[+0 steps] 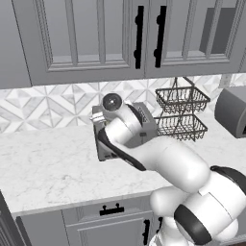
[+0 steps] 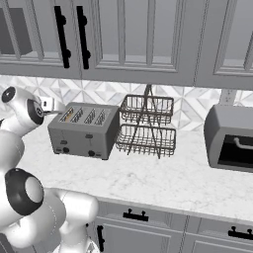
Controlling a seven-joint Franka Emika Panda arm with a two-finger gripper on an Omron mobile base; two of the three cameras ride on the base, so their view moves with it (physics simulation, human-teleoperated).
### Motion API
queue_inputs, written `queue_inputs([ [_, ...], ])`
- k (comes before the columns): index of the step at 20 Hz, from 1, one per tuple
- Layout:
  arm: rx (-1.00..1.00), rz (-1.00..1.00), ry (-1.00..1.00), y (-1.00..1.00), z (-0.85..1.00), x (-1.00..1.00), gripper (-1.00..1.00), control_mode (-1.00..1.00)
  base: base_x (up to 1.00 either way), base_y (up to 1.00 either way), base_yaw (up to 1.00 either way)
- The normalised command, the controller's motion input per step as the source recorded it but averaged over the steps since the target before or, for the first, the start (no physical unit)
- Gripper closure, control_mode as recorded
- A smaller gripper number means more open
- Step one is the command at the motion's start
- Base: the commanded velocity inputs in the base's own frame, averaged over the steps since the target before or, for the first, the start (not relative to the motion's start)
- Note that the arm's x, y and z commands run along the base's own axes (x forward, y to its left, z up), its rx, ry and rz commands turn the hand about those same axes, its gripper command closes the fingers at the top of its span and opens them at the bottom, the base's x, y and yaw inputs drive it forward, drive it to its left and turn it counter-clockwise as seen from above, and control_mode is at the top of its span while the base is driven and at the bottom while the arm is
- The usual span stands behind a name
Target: Start the toaster. Once the lever pops up, take the bread to the plate on the dining counter.
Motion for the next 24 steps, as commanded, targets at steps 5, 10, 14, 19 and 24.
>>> queue_inputs([
  [5, 0.06, -0.1, 0.02, 0.0, 0.0, 0.0, -1.0, -1.0, 0.0, 0.0, 0.0],
  [10, 0.04, -0.07, 0.04, 0.0, -0.01, 0.14, -1.0, -1.0, 0.0, 0.0, 0.0],
  [14, 0.0, 0.0, 0.0, 0.0, 0.0, 0.0, -1.0, -1.0, 0.0, 0.0, 0.0],
  [19, 0.0, 0.0, 0.0, 0.0, 0.0, 0.0, -1.0, -1.0, 0.0, 0.0, 0.0],
  [24, 0.0, 0.0, 0.0, 0.0, 0.0, 0.0, -1.0, -1.0, 0.0, 0.0, 0.0],
])
